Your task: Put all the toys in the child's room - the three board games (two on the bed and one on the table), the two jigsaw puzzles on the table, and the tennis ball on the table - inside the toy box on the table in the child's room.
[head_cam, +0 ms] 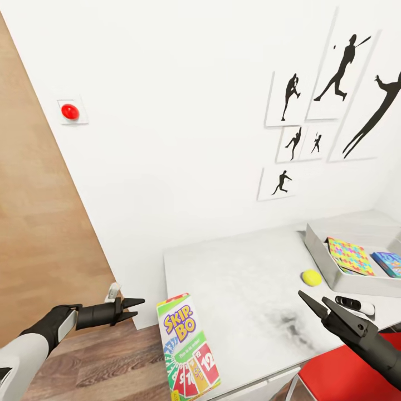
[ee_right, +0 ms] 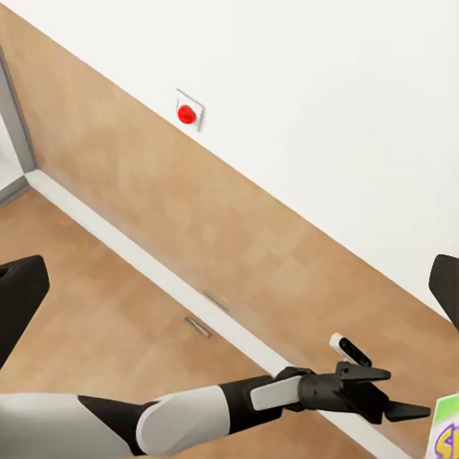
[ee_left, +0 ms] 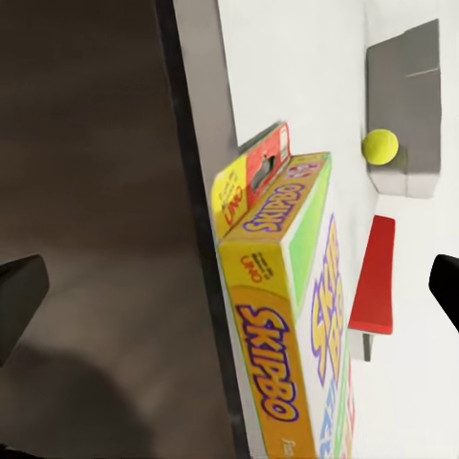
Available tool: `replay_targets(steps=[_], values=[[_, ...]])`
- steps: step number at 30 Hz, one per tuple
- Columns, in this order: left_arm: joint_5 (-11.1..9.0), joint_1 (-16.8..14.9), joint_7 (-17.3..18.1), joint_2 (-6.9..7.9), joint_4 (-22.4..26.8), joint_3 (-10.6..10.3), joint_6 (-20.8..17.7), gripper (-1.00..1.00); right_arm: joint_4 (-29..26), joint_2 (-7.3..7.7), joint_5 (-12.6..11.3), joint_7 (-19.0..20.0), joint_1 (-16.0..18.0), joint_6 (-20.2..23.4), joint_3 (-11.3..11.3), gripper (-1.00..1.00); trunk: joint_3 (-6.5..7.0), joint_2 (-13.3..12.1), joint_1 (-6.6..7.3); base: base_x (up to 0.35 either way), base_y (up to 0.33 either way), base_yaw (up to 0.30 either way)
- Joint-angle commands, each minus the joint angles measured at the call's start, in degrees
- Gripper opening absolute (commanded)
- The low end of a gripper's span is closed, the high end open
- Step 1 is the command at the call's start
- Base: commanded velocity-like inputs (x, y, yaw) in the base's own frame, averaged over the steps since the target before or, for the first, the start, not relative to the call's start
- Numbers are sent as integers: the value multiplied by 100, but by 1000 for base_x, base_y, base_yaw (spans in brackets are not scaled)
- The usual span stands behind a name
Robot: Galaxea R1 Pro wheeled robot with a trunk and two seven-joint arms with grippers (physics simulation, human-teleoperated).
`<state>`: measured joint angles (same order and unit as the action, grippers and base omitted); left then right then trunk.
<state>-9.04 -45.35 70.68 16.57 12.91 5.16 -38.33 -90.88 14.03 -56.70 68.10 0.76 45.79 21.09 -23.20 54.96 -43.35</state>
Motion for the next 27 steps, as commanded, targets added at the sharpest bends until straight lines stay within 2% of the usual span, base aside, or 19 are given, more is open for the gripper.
replay_targets(steps=[1, 11, 27], values=[[15, -4, 20, -12, 0, 28, -50, 100, 0, -1, -25, -3, 3, 36, 0, 100, -6, 4, 0, 0, 0, 0], [23, -4, 18, -52, 1, 18, -44, 100, 0, -6, -25, -7, 3, 35, 0, 100, -6, 4, 0, 0, -5, 0], [25, -3, 25, -99, 7, 12, -26, 100, 0, -14, -25, -7, 3, 35, 0, 100, -6, 4, 0, -29, -86, 0]])
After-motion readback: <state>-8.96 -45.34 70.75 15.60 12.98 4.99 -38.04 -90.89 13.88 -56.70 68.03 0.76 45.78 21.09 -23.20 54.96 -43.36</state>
